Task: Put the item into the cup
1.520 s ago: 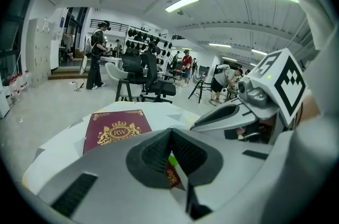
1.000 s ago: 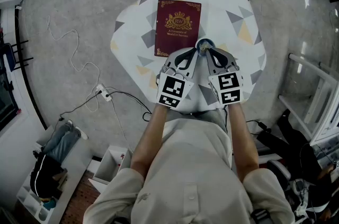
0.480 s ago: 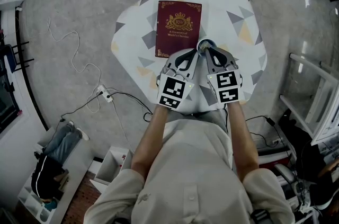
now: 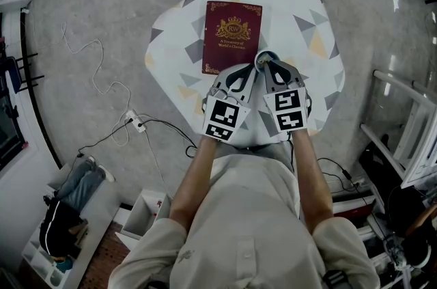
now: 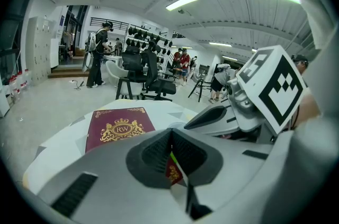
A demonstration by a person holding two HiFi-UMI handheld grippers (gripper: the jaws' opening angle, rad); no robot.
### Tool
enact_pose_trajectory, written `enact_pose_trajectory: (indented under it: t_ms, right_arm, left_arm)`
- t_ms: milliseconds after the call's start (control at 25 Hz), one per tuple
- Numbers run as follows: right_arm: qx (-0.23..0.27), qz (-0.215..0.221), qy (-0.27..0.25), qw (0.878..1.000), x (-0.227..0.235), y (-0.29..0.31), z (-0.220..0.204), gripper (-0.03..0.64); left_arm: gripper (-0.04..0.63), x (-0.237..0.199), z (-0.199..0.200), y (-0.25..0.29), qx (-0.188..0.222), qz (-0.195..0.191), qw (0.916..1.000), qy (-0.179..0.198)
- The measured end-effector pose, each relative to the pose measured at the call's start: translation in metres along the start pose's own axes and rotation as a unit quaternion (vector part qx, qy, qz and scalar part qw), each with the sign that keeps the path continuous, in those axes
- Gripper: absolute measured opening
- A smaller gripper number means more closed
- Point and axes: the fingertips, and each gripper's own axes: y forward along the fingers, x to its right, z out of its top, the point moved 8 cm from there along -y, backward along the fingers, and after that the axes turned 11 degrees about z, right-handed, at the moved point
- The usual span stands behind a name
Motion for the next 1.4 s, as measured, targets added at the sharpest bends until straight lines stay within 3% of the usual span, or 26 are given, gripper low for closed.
enact_pose_trajectory:
  t_ms: [880, 1120, 1400]
  right_arm:
    - [-0.008, -0.033, -0.011, 0.999, -0.012, -0.011, 0.007, 0.041]
    - [0.019, -0.05, -0.016, 0.998, -0.02, -0.035, 0.017, 0.041]
    - [0.108, -0.053, -0.048, 0.992, -0.036, -0.077, 0.033, 0.04]
  left_arm:
    - [0.012, -0.005, 0.008, -0.018, 0.016, -0.004, 0.9997, 0.017]
    - [0.012, -0.004, 0.018, -0.032, 0.033, -0.007, 0.9991, 0.027]
    - [0.012, -0.001, 0.037, -0.054, 0.062, -0.009, 0.9973, 0.04]
